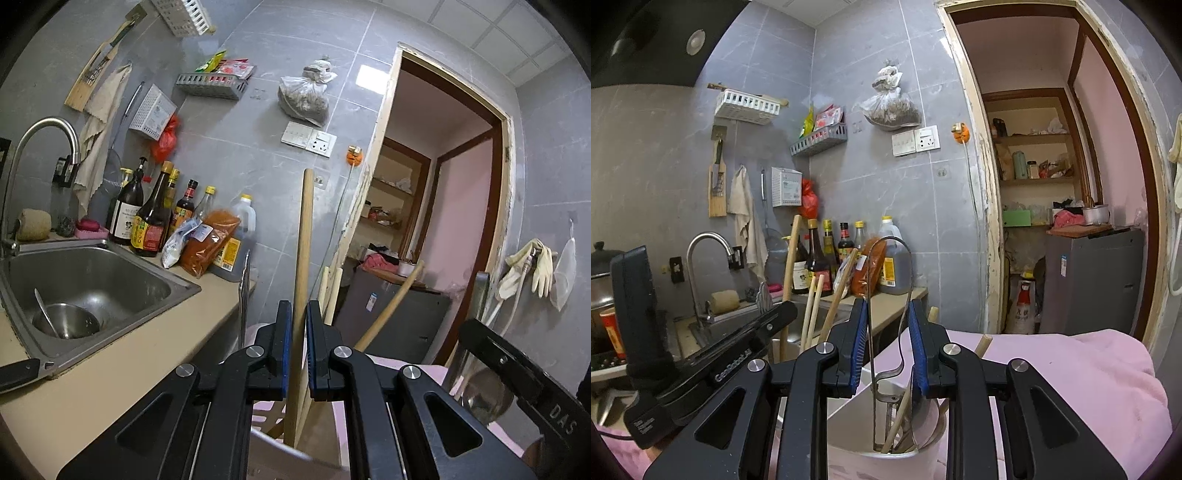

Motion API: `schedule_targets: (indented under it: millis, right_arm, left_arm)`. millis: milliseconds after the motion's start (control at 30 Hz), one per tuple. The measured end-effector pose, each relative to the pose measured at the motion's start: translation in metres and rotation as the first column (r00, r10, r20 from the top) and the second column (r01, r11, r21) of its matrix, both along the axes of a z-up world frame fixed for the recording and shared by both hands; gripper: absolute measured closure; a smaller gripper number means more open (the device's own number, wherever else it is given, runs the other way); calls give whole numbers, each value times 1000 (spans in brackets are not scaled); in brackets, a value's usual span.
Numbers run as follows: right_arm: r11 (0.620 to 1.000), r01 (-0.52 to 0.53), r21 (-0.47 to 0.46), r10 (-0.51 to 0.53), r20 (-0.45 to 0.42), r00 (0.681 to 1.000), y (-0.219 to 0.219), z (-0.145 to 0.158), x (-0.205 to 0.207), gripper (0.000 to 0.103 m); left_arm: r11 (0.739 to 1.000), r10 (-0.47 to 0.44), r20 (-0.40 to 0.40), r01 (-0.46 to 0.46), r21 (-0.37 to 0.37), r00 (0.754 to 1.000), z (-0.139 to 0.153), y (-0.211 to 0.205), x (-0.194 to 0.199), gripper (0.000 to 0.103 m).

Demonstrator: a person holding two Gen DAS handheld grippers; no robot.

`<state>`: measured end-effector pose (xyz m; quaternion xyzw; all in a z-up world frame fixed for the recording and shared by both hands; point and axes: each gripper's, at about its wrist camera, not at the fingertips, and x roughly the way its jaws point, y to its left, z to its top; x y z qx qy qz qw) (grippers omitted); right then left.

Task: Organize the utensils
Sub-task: 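Carry the chopstick and tongs over the white caddy with both tools, then open both tools to drop the chopstick and tongs into the caddy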

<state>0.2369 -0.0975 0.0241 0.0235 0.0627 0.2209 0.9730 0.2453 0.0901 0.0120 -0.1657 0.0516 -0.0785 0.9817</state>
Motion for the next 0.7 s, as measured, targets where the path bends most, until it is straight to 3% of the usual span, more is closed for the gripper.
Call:
schedule_targets:
  millis: [700]
  right_arm:
    - [1000, 4, 5, -4, -2, 1000, -1, -3, -1, 78]
  left_arm:
    - [999, -30, 17, 30, -16, 999, 0, 2, -8, 93]
